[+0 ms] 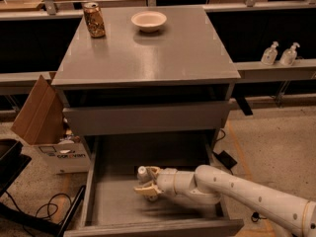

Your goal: Pick blue plastic bottle from middle drawer and place on counter

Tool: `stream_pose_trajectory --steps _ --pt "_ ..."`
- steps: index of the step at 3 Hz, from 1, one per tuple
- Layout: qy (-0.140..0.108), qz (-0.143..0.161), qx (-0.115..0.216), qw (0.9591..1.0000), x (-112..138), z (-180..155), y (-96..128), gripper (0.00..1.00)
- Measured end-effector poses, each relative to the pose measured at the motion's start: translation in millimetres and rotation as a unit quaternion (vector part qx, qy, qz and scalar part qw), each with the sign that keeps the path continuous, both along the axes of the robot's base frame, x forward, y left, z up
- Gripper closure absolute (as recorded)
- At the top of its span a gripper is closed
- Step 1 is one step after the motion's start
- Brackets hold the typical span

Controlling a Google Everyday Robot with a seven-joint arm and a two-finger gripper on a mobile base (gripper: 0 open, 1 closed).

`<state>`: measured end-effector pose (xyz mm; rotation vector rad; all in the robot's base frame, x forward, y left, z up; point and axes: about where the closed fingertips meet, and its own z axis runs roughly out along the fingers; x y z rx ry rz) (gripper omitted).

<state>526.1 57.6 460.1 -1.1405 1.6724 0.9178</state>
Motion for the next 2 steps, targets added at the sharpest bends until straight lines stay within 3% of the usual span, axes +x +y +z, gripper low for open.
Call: stream_pose_trajectory --steps 1,2 --pt "0.0 0.001 0.001 1.0 -0.6 0.1 1.8 0.95" --pt "-0.014 0.001 0.023 0.9996 1.2 25.1 -1.9 1.0"
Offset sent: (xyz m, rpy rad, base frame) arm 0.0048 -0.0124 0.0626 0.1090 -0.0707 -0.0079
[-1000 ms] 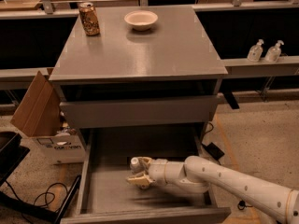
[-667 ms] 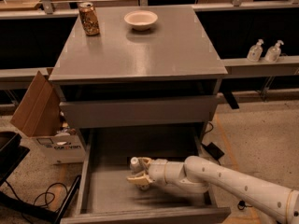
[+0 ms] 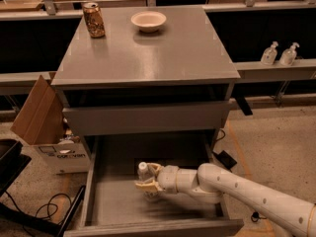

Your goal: Pick blue plastic bottle from middle drawer and place on counter

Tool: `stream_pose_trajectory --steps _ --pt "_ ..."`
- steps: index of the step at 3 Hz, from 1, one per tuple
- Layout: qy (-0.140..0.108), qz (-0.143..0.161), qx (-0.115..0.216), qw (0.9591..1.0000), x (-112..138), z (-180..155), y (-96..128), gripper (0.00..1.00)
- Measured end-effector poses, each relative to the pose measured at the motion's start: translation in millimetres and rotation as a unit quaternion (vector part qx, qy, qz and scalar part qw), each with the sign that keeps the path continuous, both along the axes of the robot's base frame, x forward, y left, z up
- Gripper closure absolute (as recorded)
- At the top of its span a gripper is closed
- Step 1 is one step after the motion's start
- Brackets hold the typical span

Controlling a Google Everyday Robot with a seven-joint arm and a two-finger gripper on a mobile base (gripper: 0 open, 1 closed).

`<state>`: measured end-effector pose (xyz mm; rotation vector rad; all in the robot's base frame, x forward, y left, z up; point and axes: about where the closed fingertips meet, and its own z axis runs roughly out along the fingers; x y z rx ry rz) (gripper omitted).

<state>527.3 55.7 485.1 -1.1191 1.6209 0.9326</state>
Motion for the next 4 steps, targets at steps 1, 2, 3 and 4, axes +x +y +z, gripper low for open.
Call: stream_pose_trajectory --steps 1,2,3,4 --pt "-0.011 0.001 0.047 0.9988 -3.5 73.7 -10.9 1.0" --pt "-0.036 -0.008 0.079 0.9962 -8.7 189.4 -39.6 1.0" --pt "-0.052 -0.031 0.081 0.9948 -24.6 324.5 -83.8 1.0" --pt "-0.053 -0.058 0.055 0.9954 -8.6 411.6 -110.1 1.0"
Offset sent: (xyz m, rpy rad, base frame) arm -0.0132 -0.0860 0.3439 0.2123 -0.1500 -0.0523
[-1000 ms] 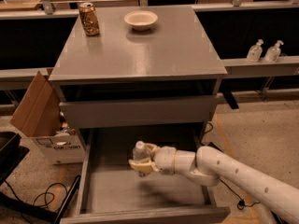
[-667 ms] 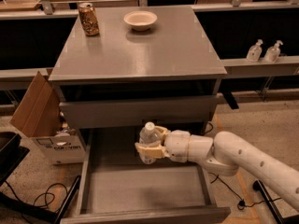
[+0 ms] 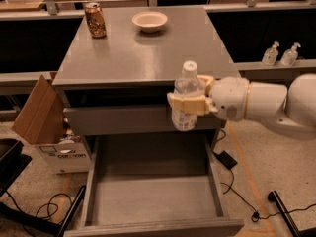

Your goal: Pick blue plastic bottle from middle drawer and place on counter

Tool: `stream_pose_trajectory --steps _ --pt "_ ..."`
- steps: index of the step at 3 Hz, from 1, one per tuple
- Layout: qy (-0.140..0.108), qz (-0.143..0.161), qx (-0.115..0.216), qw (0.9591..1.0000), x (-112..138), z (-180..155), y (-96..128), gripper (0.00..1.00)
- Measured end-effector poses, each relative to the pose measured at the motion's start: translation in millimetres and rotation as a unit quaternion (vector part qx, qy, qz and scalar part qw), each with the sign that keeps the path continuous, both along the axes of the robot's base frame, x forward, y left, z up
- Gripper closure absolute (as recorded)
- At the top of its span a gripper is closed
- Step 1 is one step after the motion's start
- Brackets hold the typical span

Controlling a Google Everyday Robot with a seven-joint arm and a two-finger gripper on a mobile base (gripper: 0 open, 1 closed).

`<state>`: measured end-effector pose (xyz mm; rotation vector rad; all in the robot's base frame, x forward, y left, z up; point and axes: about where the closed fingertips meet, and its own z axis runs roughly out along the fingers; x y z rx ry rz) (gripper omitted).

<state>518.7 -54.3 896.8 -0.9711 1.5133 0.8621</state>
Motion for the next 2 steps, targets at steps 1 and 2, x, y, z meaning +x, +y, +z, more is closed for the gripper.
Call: stream_pose_trajectory --steps 1,2 --pt "-0.001 -0.036 -0.029 0.9989 40.8 65.7 -19.9 1.0" --pt "0.012 -0.082 -0.046 0.9955 109.7 124.5 -27.7 1.0"
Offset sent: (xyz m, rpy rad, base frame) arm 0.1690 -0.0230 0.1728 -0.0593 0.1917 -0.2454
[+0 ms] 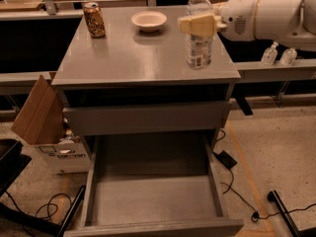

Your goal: Pick blue plastic bottle from middle drawer and place on counter

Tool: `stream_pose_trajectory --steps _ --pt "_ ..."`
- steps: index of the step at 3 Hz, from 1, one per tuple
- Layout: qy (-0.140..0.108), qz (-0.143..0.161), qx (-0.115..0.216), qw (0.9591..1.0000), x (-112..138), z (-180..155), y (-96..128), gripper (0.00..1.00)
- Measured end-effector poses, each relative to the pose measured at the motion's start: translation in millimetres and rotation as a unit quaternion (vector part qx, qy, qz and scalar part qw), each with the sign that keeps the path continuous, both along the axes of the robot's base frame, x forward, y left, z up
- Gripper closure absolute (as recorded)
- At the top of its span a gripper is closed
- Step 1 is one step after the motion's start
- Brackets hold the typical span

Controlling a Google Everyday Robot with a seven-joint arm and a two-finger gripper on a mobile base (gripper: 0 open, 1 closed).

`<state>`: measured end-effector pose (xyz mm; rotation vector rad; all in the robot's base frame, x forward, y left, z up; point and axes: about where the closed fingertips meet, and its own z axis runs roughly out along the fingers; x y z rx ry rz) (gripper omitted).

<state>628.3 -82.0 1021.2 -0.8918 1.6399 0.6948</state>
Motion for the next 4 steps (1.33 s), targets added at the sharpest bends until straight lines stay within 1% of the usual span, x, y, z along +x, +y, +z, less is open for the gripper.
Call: stream_pose_trajectory --steps 1,2,3,4 --pt "0.031 -0.025 0.024 0.9989 48.6 13.3 16.7 1.0" --pt "0.061 -0.037 0.068 0.9952 93.1 -10.4 38.4 1.0" --pt "0.078 -0.048 0.126 0.9878 128.2 -42.1 55.0 1.0" --pt "0.078 -0.048 0.125 0.9879 128.1 -42.5 56.0 1.0"
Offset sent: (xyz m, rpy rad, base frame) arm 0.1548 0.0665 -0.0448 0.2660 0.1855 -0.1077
